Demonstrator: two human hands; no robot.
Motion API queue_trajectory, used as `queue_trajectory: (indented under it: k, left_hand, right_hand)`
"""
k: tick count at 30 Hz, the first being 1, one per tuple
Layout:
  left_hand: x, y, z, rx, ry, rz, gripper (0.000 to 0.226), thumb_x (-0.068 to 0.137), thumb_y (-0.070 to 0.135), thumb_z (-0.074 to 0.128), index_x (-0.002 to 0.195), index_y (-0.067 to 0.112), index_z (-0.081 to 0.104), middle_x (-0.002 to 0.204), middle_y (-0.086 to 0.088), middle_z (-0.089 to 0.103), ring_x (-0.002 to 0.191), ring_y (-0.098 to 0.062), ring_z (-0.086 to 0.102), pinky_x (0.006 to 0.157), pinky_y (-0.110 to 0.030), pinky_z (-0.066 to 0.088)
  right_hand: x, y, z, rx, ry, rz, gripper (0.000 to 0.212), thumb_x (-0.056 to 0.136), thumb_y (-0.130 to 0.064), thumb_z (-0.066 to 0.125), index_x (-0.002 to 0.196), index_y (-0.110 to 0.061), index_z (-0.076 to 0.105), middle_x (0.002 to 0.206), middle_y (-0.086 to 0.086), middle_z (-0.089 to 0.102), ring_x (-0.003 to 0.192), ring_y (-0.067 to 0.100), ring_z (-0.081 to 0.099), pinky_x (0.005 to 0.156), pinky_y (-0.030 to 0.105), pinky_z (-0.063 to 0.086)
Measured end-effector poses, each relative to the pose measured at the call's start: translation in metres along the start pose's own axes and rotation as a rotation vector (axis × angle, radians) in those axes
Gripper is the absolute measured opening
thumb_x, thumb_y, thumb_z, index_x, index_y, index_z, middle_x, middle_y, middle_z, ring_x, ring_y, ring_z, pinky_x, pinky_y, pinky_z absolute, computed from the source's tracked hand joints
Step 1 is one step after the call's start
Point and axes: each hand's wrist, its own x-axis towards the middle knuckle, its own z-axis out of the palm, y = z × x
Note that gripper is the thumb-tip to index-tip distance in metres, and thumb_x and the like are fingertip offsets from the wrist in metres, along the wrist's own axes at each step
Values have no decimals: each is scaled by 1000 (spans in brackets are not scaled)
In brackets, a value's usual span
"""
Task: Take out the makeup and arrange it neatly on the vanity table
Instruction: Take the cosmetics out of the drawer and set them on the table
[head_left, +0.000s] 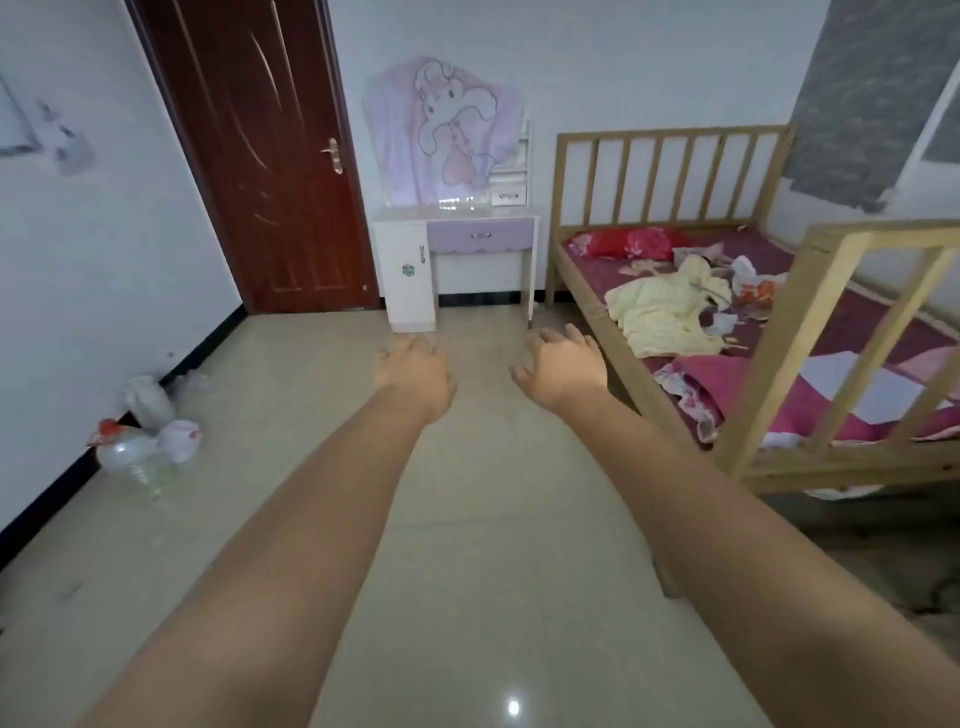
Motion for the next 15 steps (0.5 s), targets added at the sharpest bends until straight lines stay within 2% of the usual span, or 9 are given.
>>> queue_trajectory:
  k: [6,15]
  left_hand:
    - [155,-12,21,27,-123,-32,47,97,41,27,133,13,37,138,-11,40,131,-28,30,106,-44,27]
    - [381,-37,52,16,-83,29,46,97,40,30,131,12,39,136,-11,41,129,-27,32,104,-41,28]
  right_hand:
    - [151,26,30,28,-98,18,53,94,-46,32,136,-15,38,144,7,38,140,32,18,113,45,17]
    - [373,46,82,-12,-126,41,53,94,-47,32,138,-16,36,145,7,37,140,32,18,113,45,18]
